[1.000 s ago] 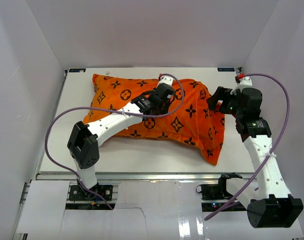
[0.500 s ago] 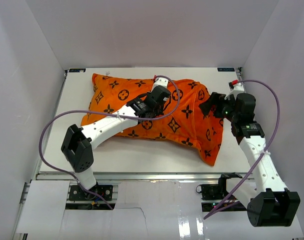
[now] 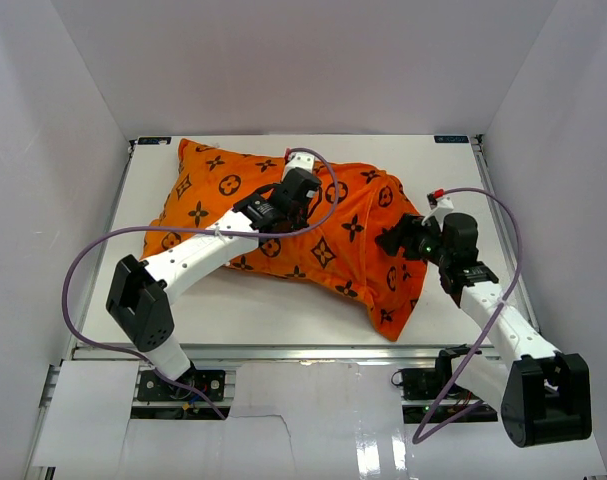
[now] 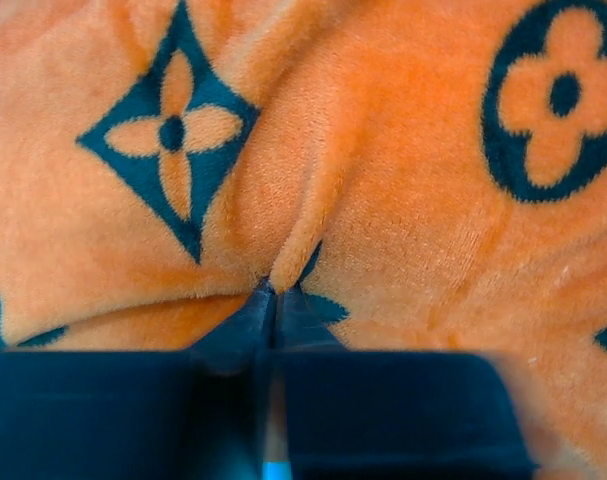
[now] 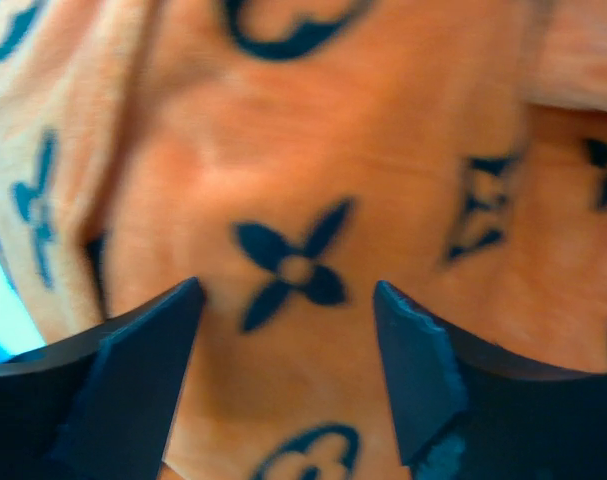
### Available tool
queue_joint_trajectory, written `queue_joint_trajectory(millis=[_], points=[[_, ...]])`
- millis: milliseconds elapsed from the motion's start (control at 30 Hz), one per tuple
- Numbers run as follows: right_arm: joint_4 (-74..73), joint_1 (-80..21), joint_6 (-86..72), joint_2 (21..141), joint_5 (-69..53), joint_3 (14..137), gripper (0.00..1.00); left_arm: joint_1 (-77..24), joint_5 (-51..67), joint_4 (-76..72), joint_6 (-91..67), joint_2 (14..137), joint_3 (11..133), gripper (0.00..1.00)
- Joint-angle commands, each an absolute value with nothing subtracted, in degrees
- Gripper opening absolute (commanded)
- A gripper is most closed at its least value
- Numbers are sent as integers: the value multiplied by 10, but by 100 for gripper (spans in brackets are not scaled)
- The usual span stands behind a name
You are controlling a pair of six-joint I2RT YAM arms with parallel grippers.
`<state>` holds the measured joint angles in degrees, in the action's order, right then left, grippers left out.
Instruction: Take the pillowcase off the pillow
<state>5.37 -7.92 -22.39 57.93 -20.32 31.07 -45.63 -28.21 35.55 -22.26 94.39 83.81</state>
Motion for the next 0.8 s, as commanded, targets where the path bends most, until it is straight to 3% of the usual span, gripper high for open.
queue_joint_trajectory(millis=[0,67,100,167,333,767], points=[[148,-119,-241,595,-214,319,72,-461,-248,367,-213,920,855,29],[149,-140,-243,604,-202,324,51,-481,-234,373,-204,922,888,57],[148,-143,-243,611,-195,325,31,-490,-232,380,-200,932,905,75],[144,-149,-244,613,-185,326,10,-521,-243,410,-194,949,967,78],[139,-150,-240,610,-170,328,8,-585,-302,453,-194,1026,1073,80],[131,-151,-243,592,-150,324,8,-589,-326,462,-194,1186,1188,79]])
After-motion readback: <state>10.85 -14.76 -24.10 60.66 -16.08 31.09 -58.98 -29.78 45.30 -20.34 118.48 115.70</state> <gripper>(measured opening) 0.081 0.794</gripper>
